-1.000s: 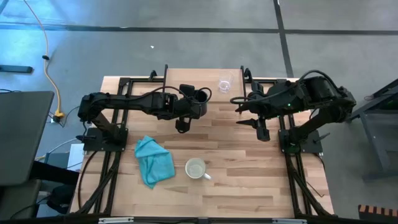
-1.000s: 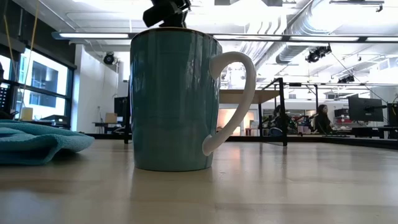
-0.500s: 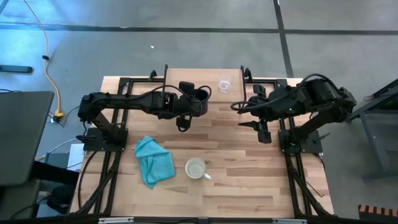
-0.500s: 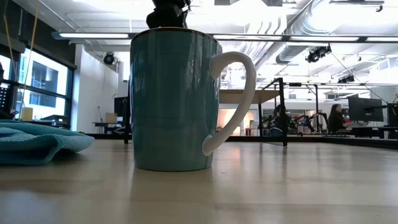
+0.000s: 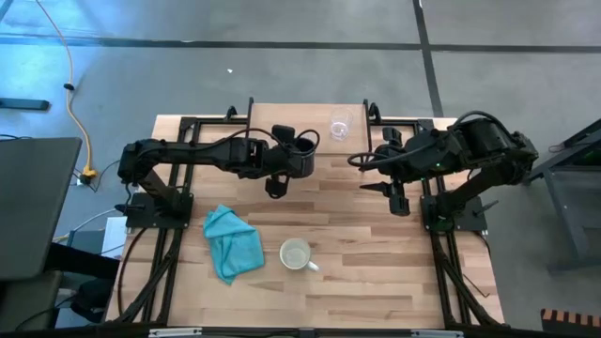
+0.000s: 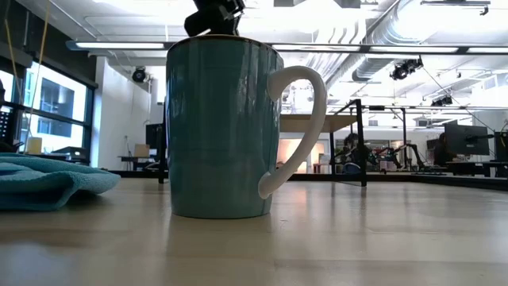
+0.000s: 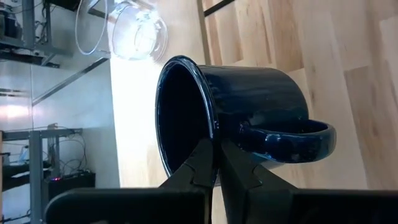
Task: Stack small to large cups/mugs on shelf
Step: Put the dark blue mug on the shelf
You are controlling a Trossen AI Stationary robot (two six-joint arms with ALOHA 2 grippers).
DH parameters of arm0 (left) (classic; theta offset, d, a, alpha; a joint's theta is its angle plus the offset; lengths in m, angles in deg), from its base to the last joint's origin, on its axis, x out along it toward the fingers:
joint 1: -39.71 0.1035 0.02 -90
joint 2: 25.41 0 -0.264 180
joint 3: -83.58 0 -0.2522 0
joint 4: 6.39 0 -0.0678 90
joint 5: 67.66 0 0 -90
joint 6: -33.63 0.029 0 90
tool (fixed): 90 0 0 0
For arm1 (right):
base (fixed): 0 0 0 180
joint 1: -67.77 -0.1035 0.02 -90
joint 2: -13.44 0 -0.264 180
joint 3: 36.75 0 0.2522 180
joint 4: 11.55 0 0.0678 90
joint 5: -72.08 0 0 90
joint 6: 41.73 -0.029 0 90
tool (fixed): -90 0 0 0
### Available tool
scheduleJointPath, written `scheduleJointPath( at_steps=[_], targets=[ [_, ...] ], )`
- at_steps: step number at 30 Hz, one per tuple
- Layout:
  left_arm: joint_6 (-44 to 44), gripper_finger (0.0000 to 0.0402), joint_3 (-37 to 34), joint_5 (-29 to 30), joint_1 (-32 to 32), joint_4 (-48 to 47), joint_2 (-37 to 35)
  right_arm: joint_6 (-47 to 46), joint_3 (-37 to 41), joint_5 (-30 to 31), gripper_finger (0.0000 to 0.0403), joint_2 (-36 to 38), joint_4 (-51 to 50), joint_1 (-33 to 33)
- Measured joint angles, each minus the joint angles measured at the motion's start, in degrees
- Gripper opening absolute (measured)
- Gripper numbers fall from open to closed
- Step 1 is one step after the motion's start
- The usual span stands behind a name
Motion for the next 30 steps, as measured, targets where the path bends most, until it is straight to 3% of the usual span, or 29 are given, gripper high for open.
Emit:
scheduleJointPath(
  at_steps=[30],
  targets=[
    [-0.03, 0.0, 1.9, 3.2, -3.52, -1.59, 0.09, -0.66, 0.0, 1.41, 0.0179, 0.0, -2.46, 0.0]
  ],
)
